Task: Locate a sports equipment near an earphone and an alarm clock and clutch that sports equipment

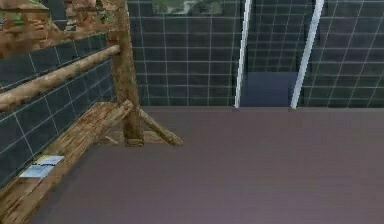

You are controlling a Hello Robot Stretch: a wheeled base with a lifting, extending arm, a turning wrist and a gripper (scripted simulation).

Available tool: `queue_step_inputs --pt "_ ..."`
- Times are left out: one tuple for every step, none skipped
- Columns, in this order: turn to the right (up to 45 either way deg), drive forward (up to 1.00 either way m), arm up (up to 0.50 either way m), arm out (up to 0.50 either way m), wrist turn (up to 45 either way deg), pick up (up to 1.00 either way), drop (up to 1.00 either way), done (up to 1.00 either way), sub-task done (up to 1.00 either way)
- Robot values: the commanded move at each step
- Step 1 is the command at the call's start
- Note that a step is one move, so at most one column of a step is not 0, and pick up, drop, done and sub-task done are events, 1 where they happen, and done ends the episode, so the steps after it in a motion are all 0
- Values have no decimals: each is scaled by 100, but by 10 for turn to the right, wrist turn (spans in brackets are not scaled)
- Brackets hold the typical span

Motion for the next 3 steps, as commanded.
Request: queue_step_inputs --pt "420 0 0 0 0 0 0 0 0" --pt "0 45 0 0 0 0 0 0 0" --pt "-240 0 0 0 0 0 0 0 0"
